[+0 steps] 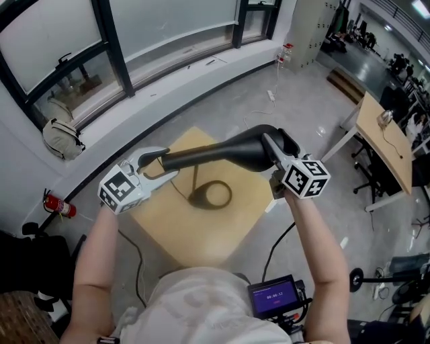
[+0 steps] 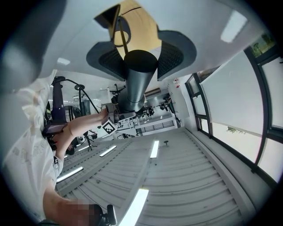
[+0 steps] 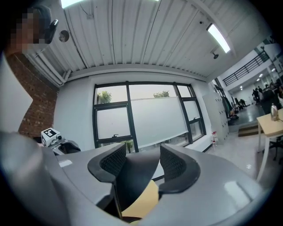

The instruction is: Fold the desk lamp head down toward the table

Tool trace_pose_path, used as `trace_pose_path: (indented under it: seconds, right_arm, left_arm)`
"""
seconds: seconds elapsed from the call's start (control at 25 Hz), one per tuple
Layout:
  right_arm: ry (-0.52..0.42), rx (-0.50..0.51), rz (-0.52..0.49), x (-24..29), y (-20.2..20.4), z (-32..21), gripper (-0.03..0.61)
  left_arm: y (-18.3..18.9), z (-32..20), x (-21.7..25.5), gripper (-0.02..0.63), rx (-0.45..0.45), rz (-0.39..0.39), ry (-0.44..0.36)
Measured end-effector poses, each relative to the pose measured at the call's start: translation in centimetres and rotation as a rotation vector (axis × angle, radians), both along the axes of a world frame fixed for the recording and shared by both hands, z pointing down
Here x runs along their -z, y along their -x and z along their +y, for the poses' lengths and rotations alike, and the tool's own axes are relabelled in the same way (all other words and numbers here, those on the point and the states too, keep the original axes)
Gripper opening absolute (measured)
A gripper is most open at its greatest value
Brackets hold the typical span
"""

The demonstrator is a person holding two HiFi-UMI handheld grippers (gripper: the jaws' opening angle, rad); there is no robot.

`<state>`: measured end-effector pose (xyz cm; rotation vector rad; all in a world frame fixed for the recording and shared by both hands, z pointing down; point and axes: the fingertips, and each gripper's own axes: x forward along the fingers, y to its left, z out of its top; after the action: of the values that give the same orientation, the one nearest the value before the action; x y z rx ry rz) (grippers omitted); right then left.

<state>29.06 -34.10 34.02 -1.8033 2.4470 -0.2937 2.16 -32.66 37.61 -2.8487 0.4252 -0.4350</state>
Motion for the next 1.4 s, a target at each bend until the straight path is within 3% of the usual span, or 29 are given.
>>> trace_pose_path:
  seconds: [0.6, 1.4]
  right_arm:
    - [0.061, 0.030, -0.113, -1.5, -0.7, -1.5, 0.253]
    - [0.072, 0.075, -0.222, -5.1, -0.6, -0.6, 0.252]
  left_arm:
    - [0.0, -0.8, 3.3, 0.227, -0.001, -0.099, -0.021]
    - [-1.1, 0.7, 2.8, 0.229, 0.024, -0.160, -0.057]
